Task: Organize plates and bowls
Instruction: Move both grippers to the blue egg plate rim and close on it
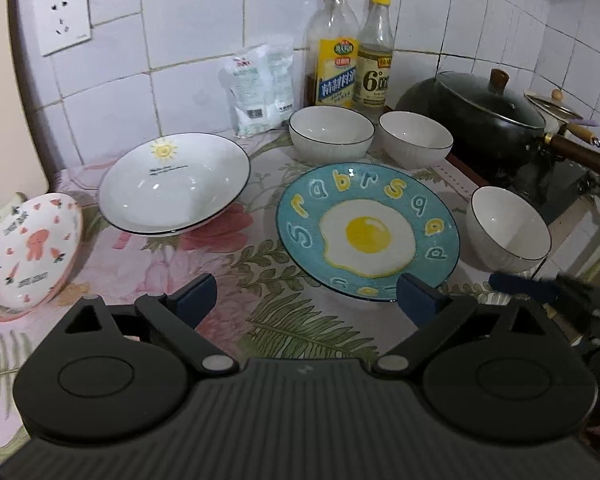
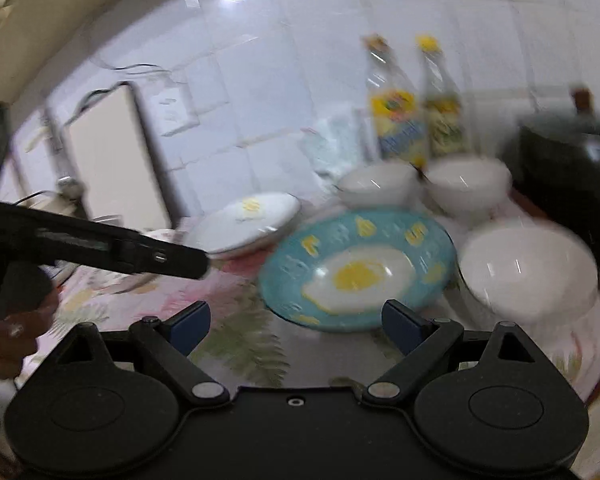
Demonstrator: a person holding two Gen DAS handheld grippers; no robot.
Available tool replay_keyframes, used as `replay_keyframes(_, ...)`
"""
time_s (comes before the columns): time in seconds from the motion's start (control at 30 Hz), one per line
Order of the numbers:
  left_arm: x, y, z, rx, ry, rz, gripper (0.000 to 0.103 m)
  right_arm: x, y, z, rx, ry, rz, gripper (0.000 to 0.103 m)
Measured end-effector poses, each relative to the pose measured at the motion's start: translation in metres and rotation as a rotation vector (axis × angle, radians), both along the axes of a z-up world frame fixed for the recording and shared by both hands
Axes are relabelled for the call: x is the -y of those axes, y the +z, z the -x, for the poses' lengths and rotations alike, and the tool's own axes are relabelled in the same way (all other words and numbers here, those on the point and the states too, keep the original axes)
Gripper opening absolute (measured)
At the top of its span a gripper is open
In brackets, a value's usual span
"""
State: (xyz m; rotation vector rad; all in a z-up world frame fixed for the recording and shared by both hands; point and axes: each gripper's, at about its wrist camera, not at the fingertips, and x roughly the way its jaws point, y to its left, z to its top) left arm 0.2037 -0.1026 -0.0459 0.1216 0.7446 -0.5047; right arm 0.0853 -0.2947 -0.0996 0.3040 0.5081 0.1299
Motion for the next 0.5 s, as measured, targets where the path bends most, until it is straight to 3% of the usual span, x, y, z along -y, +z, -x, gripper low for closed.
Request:
replay_keyframes(0.2,0.004,-0.028,-0.023,-0.035,0.034,0.056,0.097,0.015,-0.034,-0.018,-0.048,-0.083,-0.078,0.095)
replay_keyframes(0.4,0.007,-0.055,-0.051,-0.096,0.096,0.135,0.093,0.021,-0.045,-0.039,-0.039,-0.133,-0.136,0.094)
replay_keyframes(0.5,0.012,-0.064,-0.062,-0.110,0.110,0.149,0.079,0.020,-0.047,-0.049,-0.045,-0.159,-0.144,0.091)
